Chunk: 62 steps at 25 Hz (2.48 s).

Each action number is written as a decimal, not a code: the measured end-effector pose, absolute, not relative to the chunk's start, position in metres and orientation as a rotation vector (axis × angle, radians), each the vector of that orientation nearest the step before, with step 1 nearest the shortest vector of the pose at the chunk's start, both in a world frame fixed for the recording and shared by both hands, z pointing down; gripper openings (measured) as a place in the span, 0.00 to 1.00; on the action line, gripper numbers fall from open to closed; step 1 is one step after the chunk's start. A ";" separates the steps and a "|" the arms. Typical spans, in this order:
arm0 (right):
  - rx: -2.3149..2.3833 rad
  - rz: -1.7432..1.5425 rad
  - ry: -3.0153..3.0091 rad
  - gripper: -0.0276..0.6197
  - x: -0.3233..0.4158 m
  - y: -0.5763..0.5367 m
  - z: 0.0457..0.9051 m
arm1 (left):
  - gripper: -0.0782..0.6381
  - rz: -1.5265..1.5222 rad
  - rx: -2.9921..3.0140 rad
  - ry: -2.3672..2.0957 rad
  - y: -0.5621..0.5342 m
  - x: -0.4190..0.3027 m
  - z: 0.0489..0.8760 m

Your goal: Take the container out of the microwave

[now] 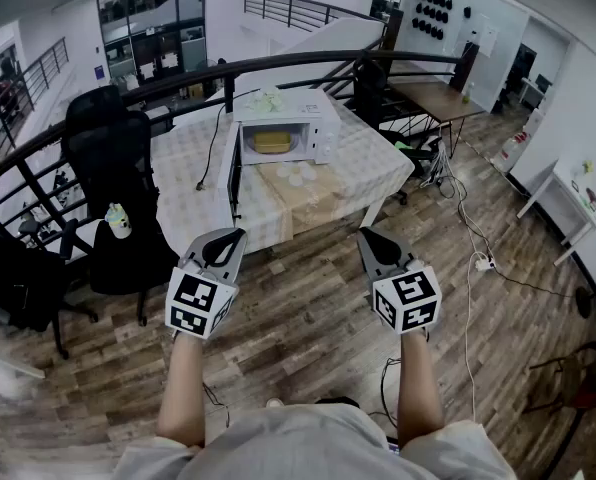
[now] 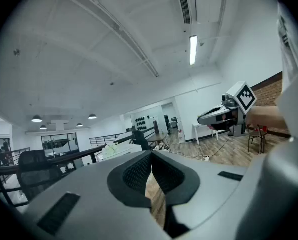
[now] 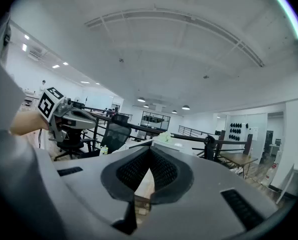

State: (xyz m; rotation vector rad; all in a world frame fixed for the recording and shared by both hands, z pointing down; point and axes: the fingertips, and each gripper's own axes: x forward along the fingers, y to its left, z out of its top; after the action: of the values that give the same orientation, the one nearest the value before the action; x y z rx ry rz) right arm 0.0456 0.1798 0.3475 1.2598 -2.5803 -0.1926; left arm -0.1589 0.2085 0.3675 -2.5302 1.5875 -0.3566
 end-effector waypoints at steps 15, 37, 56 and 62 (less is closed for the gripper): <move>1.298 -0.167 -2.593 0.06 0.043 0.175 0.348 | 0.13 -0.357 -2.546 1.547 0.202 -0.160 0.369; 1.175 -0.161 -2.702 0.06 0.067 0.000 0.357 | 0.13 -0.401 -2.488 1.638 0.037 -0.136 0.377; 0.934 -0.135 -2.775 0.06 0.128 -0.225 0.360 | 0.13 -0.516 -2.425 1.806 -0.173 -0.057 0.378; 0.875 -0.087 -2.786 0.06 0.141 -0.268 0.372 | 0.13 -0.558 -2.408 1.854 -0.208 -0.042 0.387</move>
State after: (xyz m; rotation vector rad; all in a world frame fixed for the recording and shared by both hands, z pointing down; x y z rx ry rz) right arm 0.1407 -0.2679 0.3721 0.8746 -2.7862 -0.0867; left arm -0.0425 -0.2079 0.3868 -2.4076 1.8540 -0.5575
